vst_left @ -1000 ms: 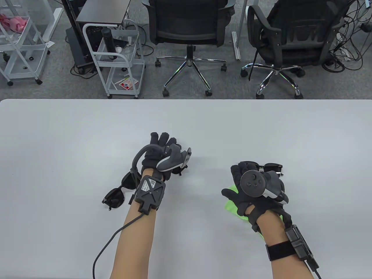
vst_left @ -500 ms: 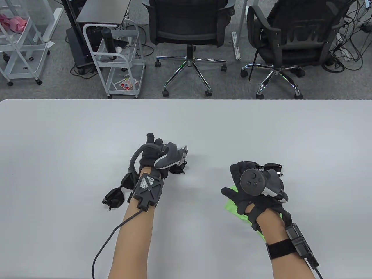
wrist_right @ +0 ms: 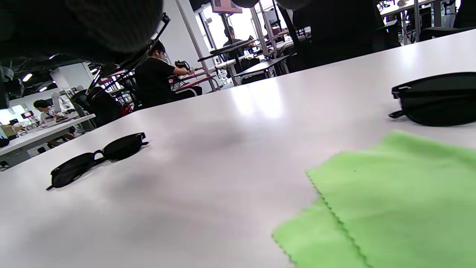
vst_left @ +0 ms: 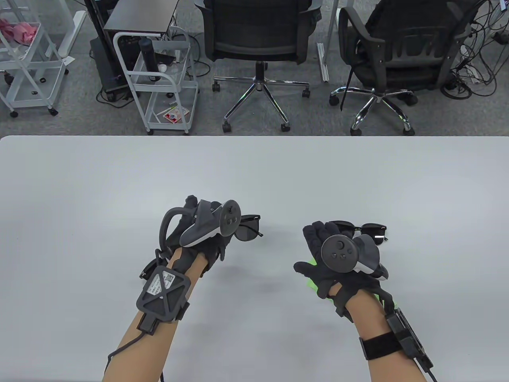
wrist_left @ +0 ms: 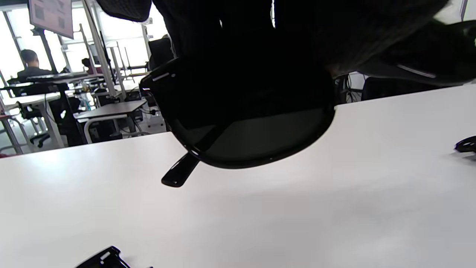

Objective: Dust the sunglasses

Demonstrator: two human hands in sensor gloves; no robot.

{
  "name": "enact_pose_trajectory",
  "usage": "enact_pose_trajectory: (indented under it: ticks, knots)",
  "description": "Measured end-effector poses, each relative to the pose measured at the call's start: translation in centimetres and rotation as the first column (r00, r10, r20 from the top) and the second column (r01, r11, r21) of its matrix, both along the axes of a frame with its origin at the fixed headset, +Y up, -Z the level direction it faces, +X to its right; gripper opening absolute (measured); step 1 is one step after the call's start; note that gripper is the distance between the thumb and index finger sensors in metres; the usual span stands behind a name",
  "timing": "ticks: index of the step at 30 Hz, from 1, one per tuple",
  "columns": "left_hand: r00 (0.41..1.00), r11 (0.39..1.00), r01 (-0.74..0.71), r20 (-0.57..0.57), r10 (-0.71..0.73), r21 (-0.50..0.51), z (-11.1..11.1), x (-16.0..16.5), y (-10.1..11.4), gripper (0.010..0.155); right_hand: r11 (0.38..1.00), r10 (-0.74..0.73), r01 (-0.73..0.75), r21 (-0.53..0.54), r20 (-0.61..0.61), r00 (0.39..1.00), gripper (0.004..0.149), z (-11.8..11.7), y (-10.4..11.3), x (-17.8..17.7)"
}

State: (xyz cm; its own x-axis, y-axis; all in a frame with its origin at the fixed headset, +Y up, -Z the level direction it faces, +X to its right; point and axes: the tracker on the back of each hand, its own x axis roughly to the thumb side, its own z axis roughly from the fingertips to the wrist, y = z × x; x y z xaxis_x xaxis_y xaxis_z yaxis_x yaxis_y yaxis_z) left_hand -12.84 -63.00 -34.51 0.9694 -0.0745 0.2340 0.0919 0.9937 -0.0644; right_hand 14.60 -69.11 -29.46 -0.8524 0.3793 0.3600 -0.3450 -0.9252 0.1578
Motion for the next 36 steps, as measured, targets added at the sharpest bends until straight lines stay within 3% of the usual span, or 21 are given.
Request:
enact_pose_trajectory:
  ticks: [8,13,19,27,33,36]
  knots:
    - [0.999,0.999,-0.025,0.025,0.024,0.027,3.5,2.0,-1.5,0.046,0.999,0.008,-0.005,0.037,-0.078,0.997,0.087,0.8,0.7,-2.2]
    - [0.995,0.995,-0.101,0.024,0.101,0.025,4.2,2.2,-3.0,0.045,0.998,0.032,-0.026,0.062,-0.11,0.993,0.088,1.2,0.7,-3.2]
    - [0.997,0.997,-0.078,0.021,0.078,-0.021,4.6,2.5,-5.1,0.045,0.986,0.112,-0.093,0.138,-0.137,0.984,0.09,1.7,0.7,-4.4]
    - [0.991,0.993,-0.115,0.079,0.112,0.026,5.6,4.0,-4.8,0.043,0.937,0.24,-0.179,0.299,-0.182,0.954,0.088,2.7,0.9,-6.5]
    - [0.98,0.982,-0.173,0.113,0.164,0.078,6.2,3.9,-3.9,0.044,0.843,0.346,-0.251,0.475,-0.122,0.93,0.085,3.7,2.0,-7.9]
    - [0.979,0.979,-0.175,0.123,0.162,0.109,6.6,3.9,-3.8,0.044,0.823,0.376,-0.285,0.492,-0.094,0.922,0.087,3.9,1.9,-8.2]
